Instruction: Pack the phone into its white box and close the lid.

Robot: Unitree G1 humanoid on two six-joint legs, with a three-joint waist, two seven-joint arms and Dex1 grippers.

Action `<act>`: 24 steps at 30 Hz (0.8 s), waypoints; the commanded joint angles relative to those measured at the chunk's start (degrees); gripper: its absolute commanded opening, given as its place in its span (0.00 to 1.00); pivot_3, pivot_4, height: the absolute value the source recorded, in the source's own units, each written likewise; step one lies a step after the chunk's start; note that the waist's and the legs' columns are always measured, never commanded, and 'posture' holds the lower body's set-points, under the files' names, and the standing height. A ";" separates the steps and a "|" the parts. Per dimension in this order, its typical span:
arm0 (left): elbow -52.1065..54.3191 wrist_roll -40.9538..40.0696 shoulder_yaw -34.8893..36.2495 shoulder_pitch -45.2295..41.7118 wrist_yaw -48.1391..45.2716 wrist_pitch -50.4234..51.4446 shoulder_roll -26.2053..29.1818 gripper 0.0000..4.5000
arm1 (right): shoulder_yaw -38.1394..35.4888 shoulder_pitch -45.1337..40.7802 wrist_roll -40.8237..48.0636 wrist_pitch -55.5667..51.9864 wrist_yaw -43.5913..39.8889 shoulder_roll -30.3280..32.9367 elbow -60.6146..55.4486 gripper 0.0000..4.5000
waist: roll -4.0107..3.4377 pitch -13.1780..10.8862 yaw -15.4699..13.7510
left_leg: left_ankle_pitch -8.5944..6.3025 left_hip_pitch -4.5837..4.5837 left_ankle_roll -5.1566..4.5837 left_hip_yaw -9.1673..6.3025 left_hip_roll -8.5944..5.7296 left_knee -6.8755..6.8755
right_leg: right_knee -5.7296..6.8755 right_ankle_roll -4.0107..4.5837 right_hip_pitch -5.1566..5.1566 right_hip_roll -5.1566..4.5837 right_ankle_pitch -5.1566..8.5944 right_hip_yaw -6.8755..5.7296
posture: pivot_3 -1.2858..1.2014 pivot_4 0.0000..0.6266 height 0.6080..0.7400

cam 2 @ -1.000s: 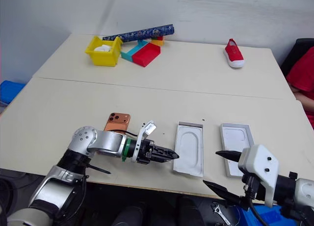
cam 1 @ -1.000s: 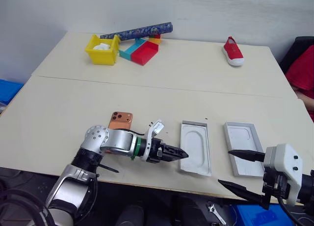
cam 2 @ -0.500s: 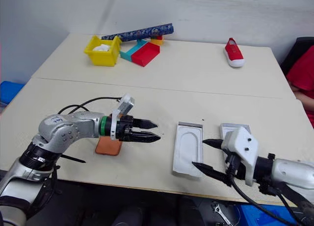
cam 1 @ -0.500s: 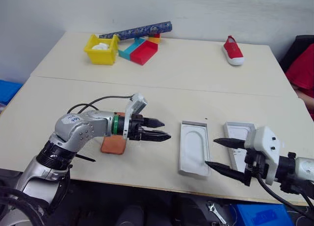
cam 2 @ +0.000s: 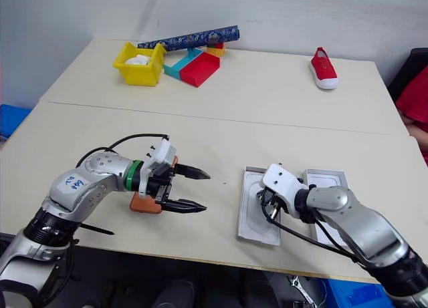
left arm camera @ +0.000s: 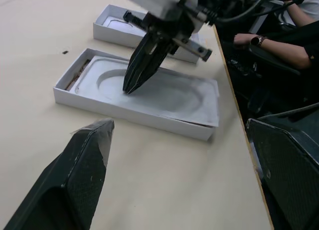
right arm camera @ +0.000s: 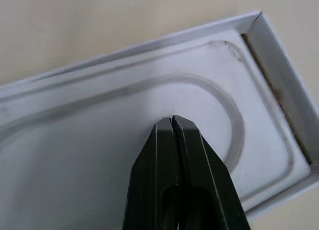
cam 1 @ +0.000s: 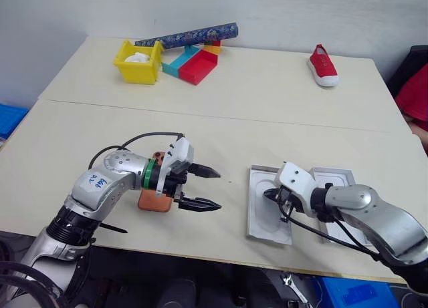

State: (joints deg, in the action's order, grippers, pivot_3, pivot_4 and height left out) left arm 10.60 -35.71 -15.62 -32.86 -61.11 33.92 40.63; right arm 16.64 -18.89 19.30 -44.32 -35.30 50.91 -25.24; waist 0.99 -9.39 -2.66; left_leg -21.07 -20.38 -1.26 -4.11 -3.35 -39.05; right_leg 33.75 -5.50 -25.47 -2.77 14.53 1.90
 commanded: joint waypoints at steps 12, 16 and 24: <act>1.60 3.64 2.58 0.53 -0.06 -1.02 -3.22 1.00 | -0.71 -5.09 -11.89 10.17 -1.69 -6.89 12.20 0.00 | 0.01 0.01 1.21 | 0.06 0.11 0.08 0.00 -0.02 -0.04 | 0.25 -0.01 0.00 0.00 -0.01 0.01 | 0.52 0.24 1.00; 0.76 4.12 2.71 0.13 -0.55 -0.98 -4.31 1.00 | -3.23 -4.65 -9.94 8.44 -2.73 -7.99 9.70 0.00 | 0.00 0.00 1.32 | 0.06 0.10 0.08 0.00 -0.03 -0.04 | 0.31 -0.02 0.00 0.00 -0.02 0.02 | 0.52 0.24 1.00; -1.02 6.75 -1.68 -0.99 -4.36 -1.01 -6.97 1.00 | -9.67 -0.50 -3.38 1.03 -7.88 -4.72 -2.95 0.00 | -0.01 0.00 1.07 | 0.05 0.08 0.06 -0.01 -0.03 -0.04 | 0.34 -0.03 -0.01 0.00 -0.02 0.01 | 0.52 0.24 1.00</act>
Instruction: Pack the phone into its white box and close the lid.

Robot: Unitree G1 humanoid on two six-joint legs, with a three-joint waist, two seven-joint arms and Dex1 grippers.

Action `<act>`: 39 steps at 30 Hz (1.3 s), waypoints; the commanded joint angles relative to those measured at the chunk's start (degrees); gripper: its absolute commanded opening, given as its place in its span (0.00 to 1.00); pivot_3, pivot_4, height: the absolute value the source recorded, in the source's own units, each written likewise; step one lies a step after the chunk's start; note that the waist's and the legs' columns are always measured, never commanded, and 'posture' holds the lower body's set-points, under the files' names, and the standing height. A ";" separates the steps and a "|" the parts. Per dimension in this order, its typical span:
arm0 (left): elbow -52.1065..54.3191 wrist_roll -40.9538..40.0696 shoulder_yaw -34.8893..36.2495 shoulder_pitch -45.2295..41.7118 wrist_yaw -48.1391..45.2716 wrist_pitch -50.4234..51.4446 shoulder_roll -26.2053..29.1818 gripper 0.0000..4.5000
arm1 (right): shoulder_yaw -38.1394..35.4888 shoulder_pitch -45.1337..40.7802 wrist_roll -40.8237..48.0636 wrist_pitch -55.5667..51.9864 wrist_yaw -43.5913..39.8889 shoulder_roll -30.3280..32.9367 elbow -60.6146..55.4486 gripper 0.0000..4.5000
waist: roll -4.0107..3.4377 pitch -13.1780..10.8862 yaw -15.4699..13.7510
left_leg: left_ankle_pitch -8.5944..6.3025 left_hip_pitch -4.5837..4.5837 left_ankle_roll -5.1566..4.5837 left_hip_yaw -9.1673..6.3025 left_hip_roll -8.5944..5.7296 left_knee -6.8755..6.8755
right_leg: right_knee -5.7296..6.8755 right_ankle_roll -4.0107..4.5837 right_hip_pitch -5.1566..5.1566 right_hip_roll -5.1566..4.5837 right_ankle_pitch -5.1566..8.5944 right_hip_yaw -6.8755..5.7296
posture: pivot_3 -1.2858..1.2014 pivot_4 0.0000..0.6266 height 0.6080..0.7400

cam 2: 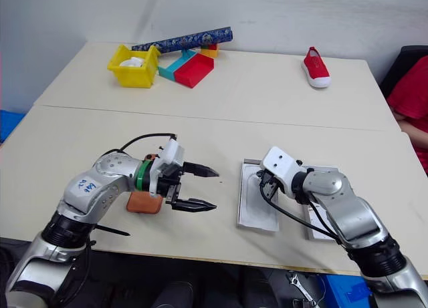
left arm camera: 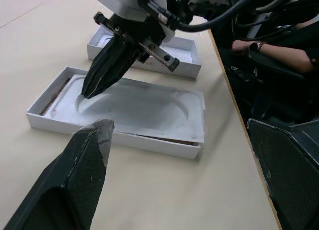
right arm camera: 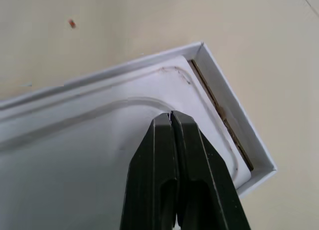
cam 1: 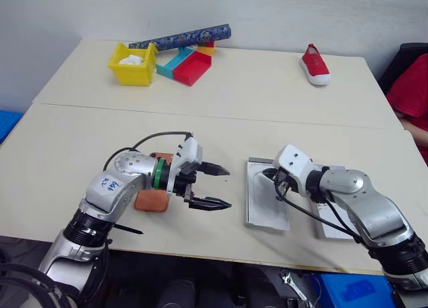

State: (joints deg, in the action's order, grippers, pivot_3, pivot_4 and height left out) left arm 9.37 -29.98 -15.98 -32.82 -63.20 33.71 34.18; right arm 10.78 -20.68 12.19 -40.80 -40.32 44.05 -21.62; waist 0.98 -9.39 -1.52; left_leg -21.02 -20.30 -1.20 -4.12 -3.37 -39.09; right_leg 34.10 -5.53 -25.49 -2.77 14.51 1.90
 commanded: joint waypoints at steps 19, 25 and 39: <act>-0.80 3.07 -0.53 -1.70 -5.20 -0.78 -1.61 1.00 | 2.87 10.31 -2.09 2.15 -5.54 9.16 -9.52 0.00 | 0.01 0.01 0.09 | 0.03 0.10 0.04 0.04 0.00 -0.04 | -0.03 -0.01 0.02 0.00 -0.01 0.06 | 0.52 0.24 1.00; -0.55 2.95 0.27 -1.38 -4.50 -0.07 -1.68 1.00 | 1.41 3.65 -0.24 0.05 -5.09 4.28 -8.00 0.00 | 0.04 0.02 0.11 | 0.04 0.10 0.05 0.04 0.00 -0.05 | -0.03 -0.01 0.03 0.01 -0.01 0.06 | 0.52 0.24 1.00; -1.61 3.22 1.30 -1.73 -3.26 0.21 -2.29 1.00 | 7.84 -8.52 -17.22 13.72 1.41 -1.92 13.04 0.00 | 0.04 0.03 0.25 | 0.03 0.07 0.02 0.12 -0.06 -0.09 | 0.19 0.00 -0.02 -0.02 -0.02 0.01 | 0.52 0.24 1.00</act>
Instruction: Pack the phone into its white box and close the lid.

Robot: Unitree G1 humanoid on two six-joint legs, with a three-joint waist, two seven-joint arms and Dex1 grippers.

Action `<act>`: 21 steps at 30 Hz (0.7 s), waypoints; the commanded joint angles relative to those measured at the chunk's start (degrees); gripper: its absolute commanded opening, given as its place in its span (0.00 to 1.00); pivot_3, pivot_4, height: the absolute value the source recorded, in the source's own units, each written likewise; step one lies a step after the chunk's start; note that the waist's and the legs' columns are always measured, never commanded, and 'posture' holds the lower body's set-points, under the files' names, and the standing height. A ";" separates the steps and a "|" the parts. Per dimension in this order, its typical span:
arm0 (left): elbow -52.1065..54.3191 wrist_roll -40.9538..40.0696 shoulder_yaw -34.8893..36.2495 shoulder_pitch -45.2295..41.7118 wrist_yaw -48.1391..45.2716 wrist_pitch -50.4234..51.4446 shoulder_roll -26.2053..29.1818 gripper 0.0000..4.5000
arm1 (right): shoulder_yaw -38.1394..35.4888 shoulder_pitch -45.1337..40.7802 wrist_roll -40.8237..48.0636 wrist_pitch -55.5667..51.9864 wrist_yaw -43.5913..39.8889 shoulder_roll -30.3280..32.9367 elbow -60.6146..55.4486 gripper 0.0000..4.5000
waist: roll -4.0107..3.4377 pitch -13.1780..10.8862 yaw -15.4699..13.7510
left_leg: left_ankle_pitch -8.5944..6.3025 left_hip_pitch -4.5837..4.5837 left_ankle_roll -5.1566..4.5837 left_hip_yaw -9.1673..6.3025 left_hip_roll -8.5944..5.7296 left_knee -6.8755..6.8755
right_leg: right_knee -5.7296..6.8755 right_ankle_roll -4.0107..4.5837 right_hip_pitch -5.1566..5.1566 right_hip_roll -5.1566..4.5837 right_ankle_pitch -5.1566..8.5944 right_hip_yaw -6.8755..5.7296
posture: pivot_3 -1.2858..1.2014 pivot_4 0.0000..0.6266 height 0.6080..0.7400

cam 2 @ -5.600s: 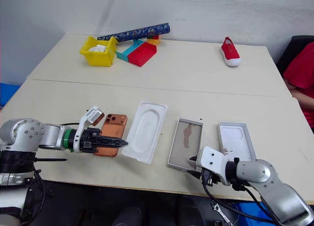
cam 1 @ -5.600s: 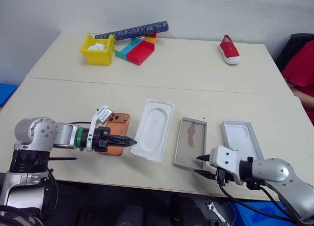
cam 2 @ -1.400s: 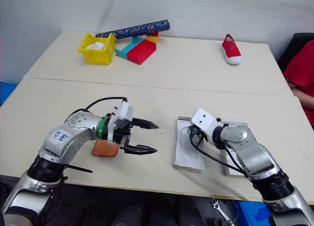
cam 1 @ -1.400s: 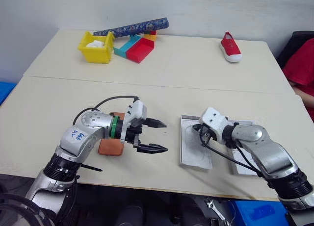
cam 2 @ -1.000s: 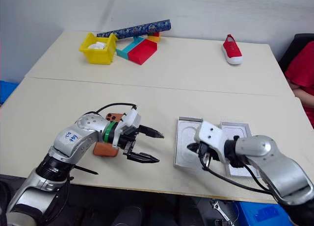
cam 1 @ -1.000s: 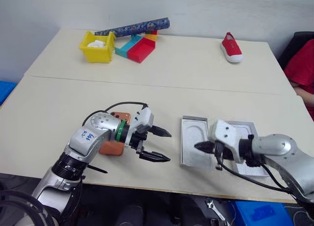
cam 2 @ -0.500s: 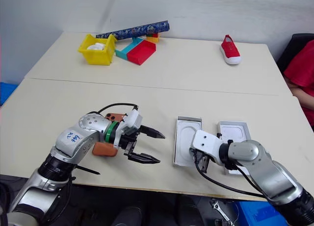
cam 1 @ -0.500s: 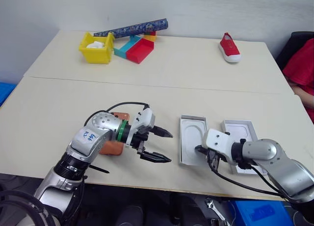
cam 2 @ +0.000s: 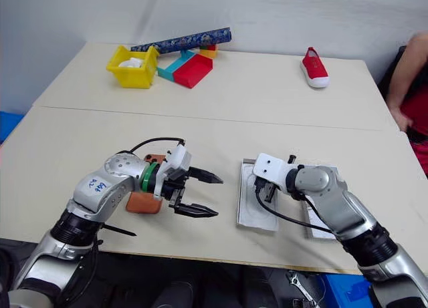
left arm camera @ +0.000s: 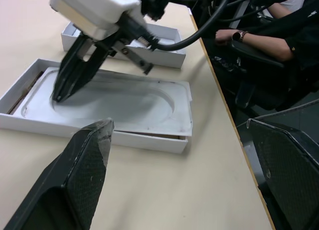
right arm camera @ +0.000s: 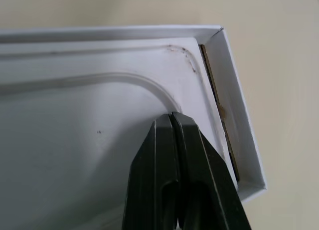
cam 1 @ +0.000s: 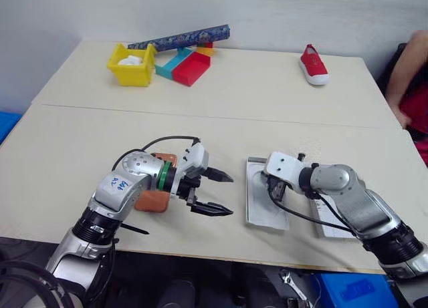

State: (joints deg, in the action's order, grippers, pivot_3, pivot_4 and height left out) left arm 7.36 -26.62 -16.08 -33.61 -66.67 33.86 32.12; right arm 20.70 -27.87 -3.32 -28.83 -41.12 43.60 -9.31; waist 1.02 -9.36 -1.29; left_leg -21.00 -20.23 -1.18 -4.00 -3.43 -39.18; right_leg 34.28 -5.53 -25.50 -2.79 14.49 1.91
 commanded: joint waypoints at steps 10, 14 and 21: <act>0.23 -0.33 1.21 -0.85 0.56 0.20 -0.54 1.00 | -4.25 -1.41 -2.07 1.69 2.00 -3.63 0.07 0.00 | 0.00 0.00 -0.01 | 0.04 0.01 0.06 -0.01 0.04 -0.02 | 0.15 0.02 -0.05 0.04 0.01 0.00 | 0.52 0.24 1.00; 0.09 -0.30 1.24 -1.00 0.44 0.15 -0.64 1.00 | -4.91 -0.74 -1.69 1.69 1.31 -3.67 -0.44 0.00 | 0.00 0.00 -0.02 | 0.03 0.00 0.05 -0.01 0.03 -0.02 | 0.14 0.02 -0.05 0.04 0.01 0.00 | 0.52 0.24 1.00; -0.50 -0.04 1.18 -1.23 0.61 -0.16 -1.14 1.00 | -3.33 0.65 -2.78 1.47 -2.10 -2.50 -1.53 0.00 | 0.00 0.00 0.00 | 0.03 0.01 0.05 -0.01 0.04 -0.02 | 0.16 0.02 -0.05 0.04 0.01 0.00 | 0.52 0.24 1.00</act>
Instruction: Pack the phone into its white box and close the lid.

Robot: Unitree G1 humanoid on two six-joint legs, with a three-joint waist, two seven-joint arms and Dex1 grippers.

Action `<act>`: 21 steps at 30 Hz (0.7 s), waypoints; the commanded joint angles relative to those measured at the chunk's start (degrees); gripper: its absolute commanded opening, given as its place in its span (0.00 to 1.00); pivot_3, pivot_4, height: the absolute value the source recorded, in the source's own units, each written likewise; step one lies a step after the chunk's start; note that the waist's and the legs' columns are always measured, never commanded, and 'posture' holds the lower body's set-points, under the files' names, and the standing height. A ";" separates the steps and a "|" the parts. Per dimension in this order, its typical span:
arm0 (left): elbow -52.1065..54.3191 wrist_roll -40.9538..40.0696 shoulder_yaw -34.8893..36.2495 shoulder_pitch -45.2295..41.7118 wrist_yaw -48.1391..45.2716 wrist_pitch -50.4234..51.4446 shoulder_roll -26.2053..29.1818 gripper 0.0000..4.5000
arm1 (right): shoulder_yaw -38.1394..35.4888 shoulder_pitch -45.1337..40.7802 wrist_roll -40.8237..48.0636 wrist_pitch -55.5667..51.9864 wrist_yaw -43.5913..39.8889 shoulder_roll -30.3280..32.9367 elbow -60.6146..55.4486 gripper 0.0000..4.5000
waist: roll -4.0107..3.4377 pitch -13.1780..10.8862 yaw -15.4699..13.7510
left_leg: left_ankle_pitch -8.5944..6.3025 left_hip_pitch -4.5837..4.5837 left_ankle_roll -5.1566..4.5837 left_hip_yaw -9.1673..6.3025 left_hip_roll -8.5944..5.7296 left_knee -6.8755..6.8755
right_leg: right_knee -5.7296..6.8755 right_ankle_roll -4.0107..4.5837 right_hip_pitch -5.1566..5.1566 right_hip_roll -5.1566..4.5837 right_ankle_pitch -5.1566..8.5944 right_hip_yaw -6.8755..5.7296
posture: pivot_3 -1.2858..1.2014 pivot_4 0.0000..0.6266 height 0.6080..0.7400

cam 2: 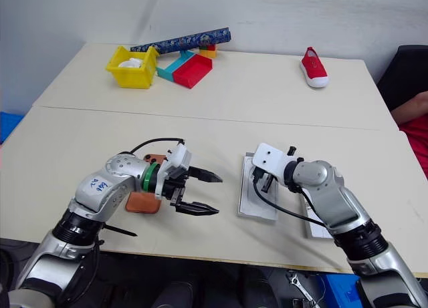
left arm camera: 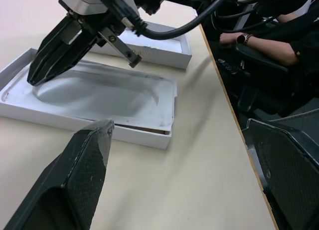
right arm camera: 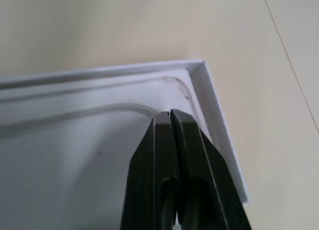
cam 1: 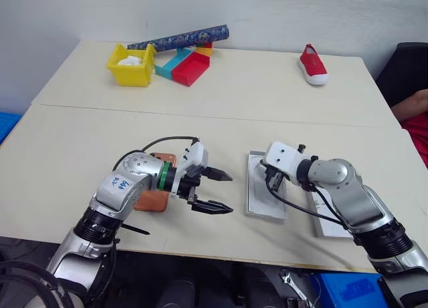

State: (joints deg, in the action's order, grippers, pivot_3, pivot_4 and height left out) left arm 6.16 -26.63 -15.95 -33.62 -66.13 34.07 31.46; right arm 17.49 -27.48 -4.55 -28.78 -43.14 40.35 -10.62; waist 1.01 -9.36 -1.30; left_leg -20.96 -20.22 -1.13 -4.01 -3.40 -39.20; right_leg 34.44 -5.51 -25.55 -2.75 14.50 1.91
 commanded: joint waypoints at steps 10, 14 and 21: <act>0.20 0.12 1.18 -1.52 -0.02 -0.60 -0.72 1.00 | -1.20 -2.00 -6.39 5.09 4.35 -2.47 6.81 0.00 | 0.00 0.00 0.09 | 0.01 0.03 0.02 0.01 -0.01 0.00 | 0.04 0.00 0.00 0.00 0.00 0.00 | 0.52 0.24 1.00; 0.22 0.04 1.18 -1.43 -0.03 -0.59 -0.77 1.00 | -3.23 -0.41 -3.73 3.10 1.89 -2.29 2.31 0.00 | 0.00 0.00 0.08 | 0.01 0.02 0.02 0.01 0.00 0.00 | 0.04 0.00 -0.01 0.01 0.00 0.00 | 0.52 0.24 1.00; 0.74 -0.04 0.96 -0.82 -0.33 -0.35 -0.68 1.00 | -6.06 8.94 4.62 -6.10 -6.19 1.57 -13.56 0.00 | 0.00 0.00 -0.26 | 0.00 -0.01 -0.01 -0.06 0.00 0.00 | 0.02 0.00 0.01 -0.01 0.00 -0.02 | 0.52 0.24 1.00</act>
State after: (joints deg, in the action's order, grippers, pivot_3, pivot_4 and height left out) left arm 5.79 -26.61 -15.79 -34.23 -66.11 34.04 30.59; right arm 12.99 -19.50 -1.04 -33.72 -48.04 40.60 -20.63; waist 1.01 -9.36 -1.56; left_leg -20.98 -20.24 -1.15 -4.06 -3.42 -39.21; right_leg 34.43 -5.51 -25.53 -2.78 14.51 1.89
